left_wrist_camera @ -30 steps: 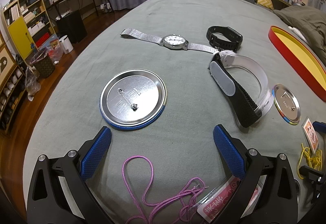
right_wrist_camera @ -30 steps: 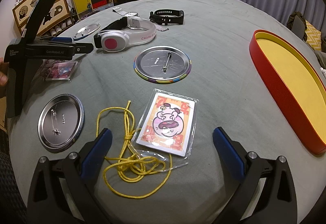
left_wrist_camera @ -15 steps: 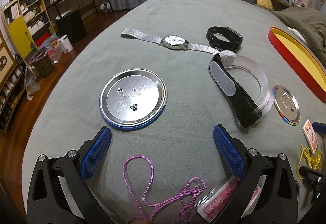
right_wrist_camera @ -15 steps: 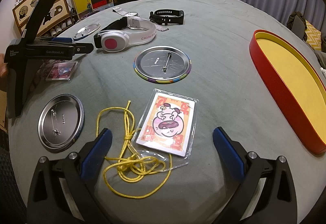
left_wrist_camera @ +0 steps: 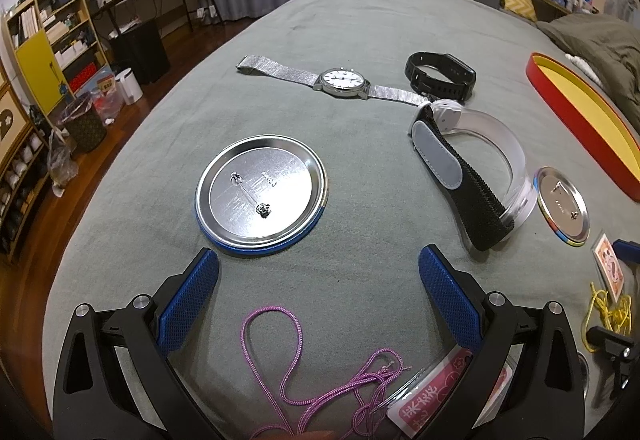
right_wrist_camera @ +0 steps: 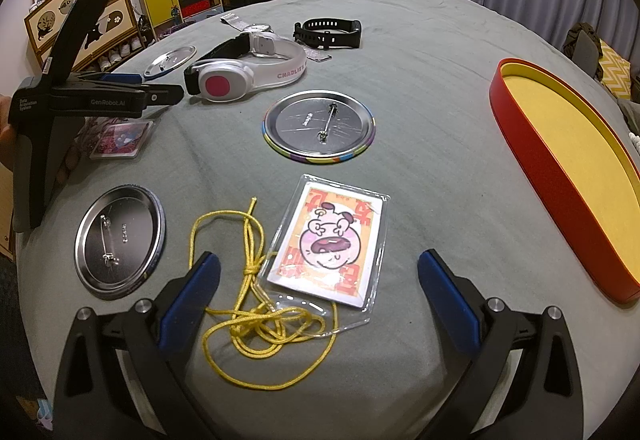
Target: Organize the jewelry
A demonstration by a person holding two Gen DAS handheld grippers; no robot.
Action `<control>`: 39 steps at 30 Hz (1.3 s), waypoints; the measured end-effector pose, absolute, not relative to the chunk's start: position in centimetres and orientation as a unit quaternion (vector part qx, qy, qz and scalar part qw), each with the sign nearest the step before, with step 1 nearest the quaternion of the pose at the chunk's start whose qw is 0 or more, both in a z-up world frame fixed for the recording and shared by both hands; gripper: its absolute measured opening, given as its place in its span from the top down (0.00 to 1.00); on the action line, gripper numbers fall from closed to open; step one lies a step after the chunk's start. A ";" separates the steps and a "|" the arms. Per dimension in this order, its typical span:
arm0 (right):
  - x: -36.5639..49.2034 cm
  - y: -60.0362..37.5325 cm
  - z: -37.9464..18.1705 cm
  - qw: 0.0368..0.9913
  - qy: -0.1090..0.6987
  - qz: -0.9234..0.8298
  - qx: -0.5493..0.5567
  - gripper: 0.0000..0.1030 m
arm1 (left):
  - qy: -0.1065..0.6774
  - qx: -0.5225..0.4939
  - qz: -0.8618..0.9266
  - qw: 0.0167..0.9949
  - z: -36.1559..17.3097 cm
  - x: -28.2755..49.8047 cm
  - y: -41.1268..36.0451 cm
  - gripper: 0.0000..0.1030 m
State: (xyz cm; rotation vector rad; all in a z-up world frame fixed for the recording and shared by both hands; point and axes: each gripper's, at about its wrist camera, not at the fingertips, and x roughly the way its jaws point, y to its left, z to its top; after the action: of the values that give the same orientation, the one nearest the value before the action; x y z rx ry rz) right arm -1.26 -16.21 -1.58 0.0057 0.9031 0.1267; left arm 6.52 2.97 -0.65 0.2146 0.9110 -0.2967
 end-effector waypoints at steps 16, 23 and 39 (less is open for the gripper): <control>-1.2 -16.2 -1.6 0.898 0.436 0.061 0.003 0.07 | 0.437 0.101 -0.142 0.882 -0.7 6.3 2.9 0.05; -1.2 -16.2 -1.6 0.898 0.436 0.061 0.003 0.07 | 0.438 0.101 -0.142 0.882 -0.7 6.3 2.9 0.05; -1.3 -16.2 -1.6 0.898 0.436 0.061 0.003 0.07 | 0.438 0.100 -0.142 0.882 -0.7 6.2 2.9 0.05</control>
State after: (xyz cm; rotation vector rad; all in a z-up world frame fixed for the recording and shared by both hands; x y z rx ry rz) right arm -1.25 -16.23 -1.60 0.0060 0.9032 0.1270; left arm 6.24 2.88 -0.74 0.2091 0.9113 -0.2951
